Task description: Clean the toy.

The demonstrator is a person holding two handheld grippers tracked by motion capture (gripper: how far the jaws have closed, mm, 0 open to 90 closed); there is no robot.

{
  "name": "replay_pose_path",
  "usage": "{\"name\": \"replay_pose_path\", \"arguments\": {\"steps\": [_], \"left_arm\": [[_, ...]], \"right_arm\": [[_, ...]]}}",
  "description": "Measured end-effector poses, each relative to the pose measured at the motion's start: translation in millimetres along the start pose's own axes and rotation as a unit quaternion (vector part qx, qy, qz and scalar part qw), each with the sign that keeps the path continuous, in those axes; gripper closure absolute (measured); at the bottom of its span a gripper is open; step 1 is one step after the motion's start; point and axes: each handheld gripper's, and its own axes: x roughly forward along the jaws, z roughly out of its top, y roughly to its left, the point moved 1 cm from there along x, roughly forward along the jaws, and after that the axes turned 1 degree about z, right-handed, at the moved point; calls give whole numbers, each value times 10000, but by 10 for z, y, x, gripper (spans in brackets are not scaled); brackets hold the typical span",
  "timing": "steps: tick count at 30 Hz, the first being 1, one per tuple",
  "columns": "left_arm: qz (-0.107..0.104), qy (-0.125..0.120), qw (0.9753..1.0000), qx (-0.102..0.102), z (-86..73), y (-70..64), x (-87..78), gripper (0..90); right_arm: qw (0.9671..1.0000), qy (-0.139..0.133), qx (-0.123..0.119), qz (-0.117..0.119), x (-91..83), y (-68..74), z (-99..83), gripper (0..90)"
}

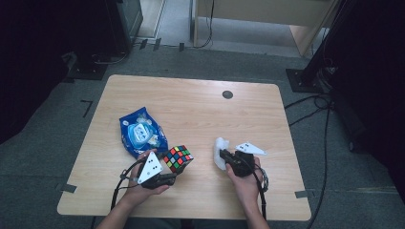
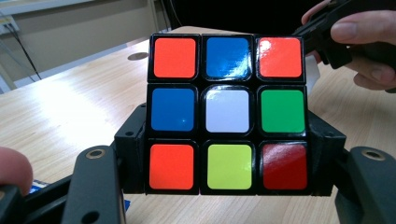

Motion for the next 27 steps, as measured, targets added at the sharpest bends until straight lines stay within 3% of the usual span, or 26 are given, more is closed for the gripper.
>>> {"name": "replay_pose_path", "arguments": {"steps": [3, 7, 9, 11, 13, 19, 22, 27], "left_arm": [[18, 40, 10000, -12, -8, -8, 23, 340], [32, 74, 10000, -8, -10, -28, 45, 340], [35, 84, 10000, 18, -7, -44, 54, 340], [72, 97, 9999, 57, -1, -68, 63, 340], [127, 82, 9999, 75, 8, -97, 73, 340], [218, 12, 9995, 208, 37, -185, 90, 340], [210, -76, 9995, 237, 55, -223, 86, 340], [100, -175, 9994, 282, 69, -275, 84, 339]], "right_arm": [[9999, -146, 59, 47, -39, 39, 30, 735], [9975, -332, 223, 578, -114, 185, 100, 636], [9946, -411, 313, 904, -148, 300, 143, 553], [9894, -466, 447, 1300, -176, 449, 188, 446], [9860, -456, 550, 1508, -186, 568, 213, 363], [9805, -251, 772, 1792, -105, 835, 190, 258], [9809, -133, 821, 1756, -41, 866, 156, 252], [9769, -63, 1026, 1876, 5, 867, 110, 308]]}}
